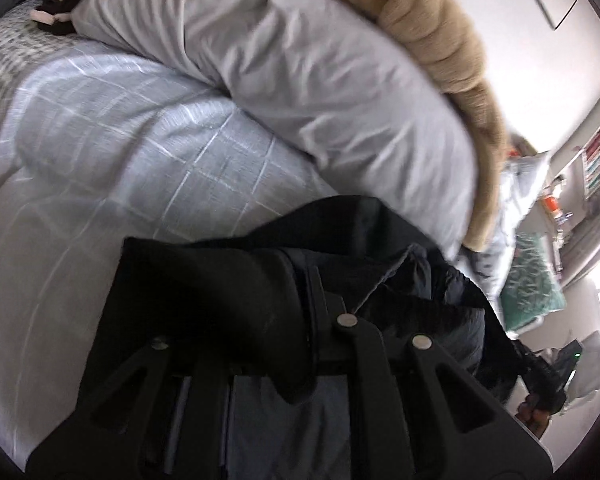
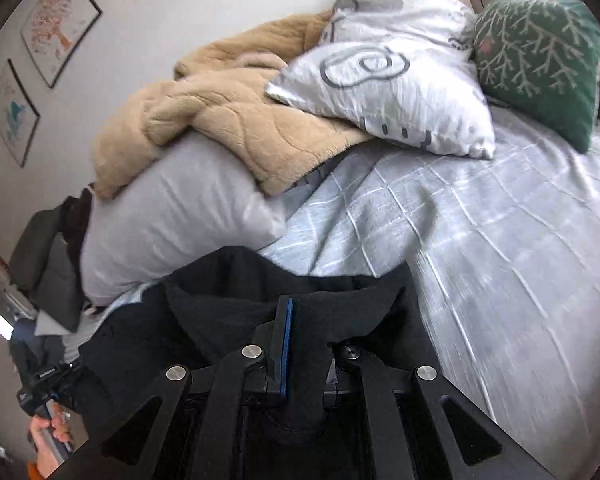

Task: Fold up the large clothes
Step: 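Lower the folded coat onto the bed with both grippers and release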

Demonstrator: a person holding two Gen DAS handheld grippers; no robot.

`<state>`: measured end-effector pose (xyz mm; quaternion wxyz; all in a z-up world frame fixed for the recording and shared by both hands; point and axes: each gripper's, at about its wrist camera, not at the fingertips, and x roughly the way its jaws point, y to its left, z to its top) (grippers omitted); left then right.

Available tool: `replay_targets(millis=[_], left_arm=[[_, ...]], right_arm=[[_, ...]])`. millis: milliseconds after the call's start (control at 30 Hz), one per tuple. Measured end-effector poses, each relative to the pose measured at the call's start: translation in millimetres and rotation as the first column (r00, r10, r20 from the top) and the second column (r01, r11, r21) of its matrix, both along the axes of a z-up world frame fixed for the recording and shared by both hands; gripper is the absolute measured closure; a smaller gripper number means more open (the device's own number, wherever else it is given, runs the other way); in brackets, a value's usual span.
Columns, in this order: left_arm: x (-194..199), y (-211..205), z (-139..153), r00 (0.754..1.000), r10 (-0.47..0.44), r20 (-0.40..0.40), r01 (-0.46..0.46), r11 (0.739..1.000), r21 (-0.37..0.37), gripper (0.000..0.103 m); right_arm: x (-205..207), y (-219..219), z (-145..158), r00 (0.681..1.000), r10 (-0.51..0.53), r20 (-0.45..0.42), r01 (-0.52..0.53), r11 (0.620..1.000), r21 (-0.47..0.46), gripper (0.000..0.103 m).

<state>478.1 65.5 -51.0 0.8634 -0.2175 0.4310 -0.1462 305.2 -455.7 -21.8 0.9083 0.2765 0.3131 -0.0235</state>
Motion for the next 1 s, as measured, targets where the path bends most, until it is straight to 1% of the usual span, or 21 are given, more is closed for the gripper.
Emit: replay_targets(millis=[67,100,167,233,300,400,433,467,500,533,567,600,633,667,700,767,833,867,900,933,1000], left_arm=[[19.2,-7.2,-20.7,0.999,0.002,-0.032,-0.001,1.000,0.026,0.085],[30.4,-10.5,-35.1,0.998,0.003,-0.067,0.000,0.999,0.049,0.085],[44.8,-12.3,-56.2,0.993,-0.005,-0.119,0.012,0.998,0.057,0.084],[50.5,-11.1,-65.8,0.990,-0.027,-0.136,0.033,0.999,0.041,0.082],[52.5,-8.8,-63.6,0.987,-0.049,-0.150,0.054,0.998,0.034,0.081],[50.9,-1.5,-50.5,0.979,-0.110,-0.173,0.114,0.993,0.010,0.069],[48.5,2.6,-44.2,0.978,-0.121,-0.172,0.123,0.992,0.003,0.057],[45.1,7.7,-36.1,0.978,-0.122,-0.167,0.125,0.992,0.009,0.034],[41.2,13.7,-27.3,0.983,-0.103,-0.153,0.110,0.993,0.037,0.024],[34.4,23.4,-14.4,0.991,-0.073,-0.109,0.081,0.994,0.070,0.019],[32.7,29.7,-8.7,0.994,-0.066,-0.089,0.073,0.994,0.083,0.019],[27.7,37.6,-1.1,0.995,-0.063,-0.077,0.071,0.992,0.102,0.019],[25.8,44.6,2.2,0.995,-0.061,-0.077,0.070,0.990,0.120,0.019],[22.9,48.7,4.7,0.995,-0.057,-0.076,0.067,0.988,0.140,0.019],[22.7,50.6,5.2,0.996,-0.053,-0.075,0.064,0.985,0.159,0.019],[20.3,55.3,4.3,0.996,-0.056,-0.066,0.069,0.976,0.205,0.019],[21.0,55.4,-0.9,0.996,-0.067,-0.056,0.078,0.968,0.239,0.019],[22.6,54.0,-6.4,0.996,-0.074,-0.054,0.086,0.962,0.259,0.019],[25.3,51.2,-11.2,0.995,-0.080,-0.055,0.092,0.958,0.270,0.019],[28.3,49.4,-18.4,0.994,-0.087,-0.059,0.100,0.954,0.282,0.019],[38.4,42.9,-33.6,0.993,-0.098,-0.068,0.114,0.948,0.297,0.019]], right_arm=[[28.2,-6.1,-24.0,0.999,-0.011,-0.030,0.011,1.000,0.005,0.094],[39.2,-9.5,-35.9,0.999,-0.020,-0.048,0.021,1.000,0.012,0.094],[55.4,-18.5,-57.3,0.995,-0.049,-0.082,0.051,0.998,0.034,0.094],[62.5,-29.2,-75.4,0.992,-0.065,-0.105,0.074,0.994,0.080,0.094],[67.4,-40.2,-88.6,0.991,-0.058,-0.124,0.076,0.988,0.138,0.094],[70.5,-47.3,-88.5,0.989,-0.021,-0.145,0.045,0.985,0.167,0.094],[71.2,-49.2,-85.5,0.988,0.003,-0.156,0.024,0.986,0.168,0.094],[70.7,-50.9,-82.1,0.986,0.024,-0.163,0.004,0.985,0.171,0.093],[69.9,-53.7,-78.7,0.985,0.043,-0.168,-0.013,0.983,0.181,0.093],[67.8,-57.8,-75.2,0.983,0.059,-0.172,-0.023,0.978,0.209,0.092],[65.6,-62.8,-73.1,0.983,0.070,-0.171,-0.026,0.968,0.249,0.090],[62.0,-70.4,-72.1,0.982,0.086,-0.167,-0.028,0.947,0.321,0.083],[59.3,-75.8,-71.1,0.983,0.091,-0.161,-0.026,0.931,0.363,0.078],[53.9,-82.6,-67.1,0.986,0.077,-0.145,-0.015,0.922,0.386,0.064],[48.3,-87.9,-61.1,0.990,0.054,-0.128,-0.001,0.925,0.380,0.048],[38.6,-95.7,-48.7,0.995,0.003,-0.096,0.030,0.938,0.346,0.038],[29.5,-100.3,-36.4,0.997,-0.038,-0.066,0.056,0.955,0.291,0.036],[27.8,-99.0,-32.5,0.997,-0.046,-0.065,0.061,0.969,0.240,0.036],[27.7,-94.4,-29.8,0.996,-0.048,-0.074,0.059,0.985,0.164,0.036],[31.3,-85.9,-28.7,0.995,-0.040,-0.095,0.047,0.997,0.065,0.036],[43.3,-67.7,-34.2,0.990,-0.017,-0.139,0.004,0.996,-0.093,0.036]])
